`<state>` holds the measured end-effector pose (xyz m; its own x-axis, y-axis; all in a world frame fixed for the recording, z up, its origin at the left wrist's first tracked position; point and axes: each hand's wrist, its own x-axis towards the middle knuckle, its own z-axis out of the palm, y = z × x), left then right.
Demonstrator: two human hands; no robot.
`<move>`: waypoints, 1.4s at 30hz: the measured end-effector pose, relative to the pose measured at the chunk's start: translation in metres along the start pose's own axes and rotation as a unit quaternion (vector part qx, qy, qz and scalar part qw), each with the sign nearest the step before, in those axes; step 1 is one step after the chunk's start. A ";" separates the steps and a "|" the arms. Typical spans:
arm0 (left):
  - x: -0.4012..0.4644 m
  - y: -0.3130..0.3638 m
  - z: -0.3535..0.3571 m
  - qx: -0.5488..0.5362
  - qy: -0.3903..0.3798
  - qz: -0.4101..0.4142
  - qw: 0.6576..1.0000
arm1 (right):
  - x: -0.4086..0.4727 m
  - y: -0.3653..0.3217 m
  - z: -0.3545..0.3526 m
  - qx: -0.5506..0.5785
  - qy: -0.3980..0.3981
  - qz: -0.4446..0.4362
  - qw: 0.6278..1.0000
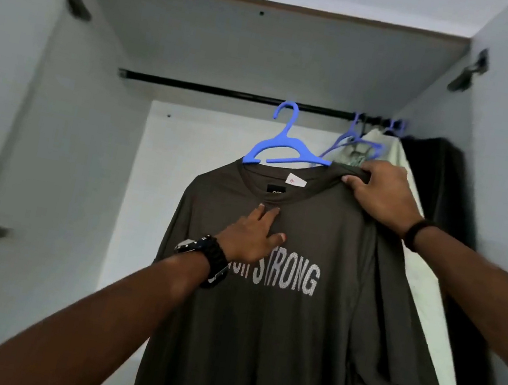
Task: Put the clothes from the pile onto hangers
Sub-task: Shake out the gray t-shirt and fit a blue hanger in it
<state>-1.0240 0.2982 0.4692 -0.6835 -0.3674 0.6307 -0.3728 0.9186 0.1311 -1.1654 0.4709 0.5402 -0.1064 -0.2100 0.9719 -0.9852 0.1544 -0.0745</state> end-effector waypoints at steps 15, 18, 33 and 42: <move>0.270 0.011 0.105 -0.115 0.062 0.071 0.989 | 0.190 0.148 0.090 -0.112 0.103 0.059 0.987; 0.307 0.008 0.120 -0.160 0.086 0.108 0.977 | 0.209 0.159 0.117 -0.140 0.119 0.063 0.981; 0.430 -0.024 0.186 -0.144 0.088 0.175 0.970 | 0.287 0.209 0.227 -0.244 0.140 0.026 0.959; 0.419 -0.016 0.194 -0.236 0.098 0.247 0.935 | 0.279 0.230 0.175 -0.282 0.056 0.037 0.957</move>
<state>-1.4266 0.1015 0.5830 -0.5540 0.1103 0.8252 0.3090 0.9476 0.0808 -1.4455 0.2791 0.7549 -0.1279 -0.0790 0.9886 -0.7430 0.6679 -0.0428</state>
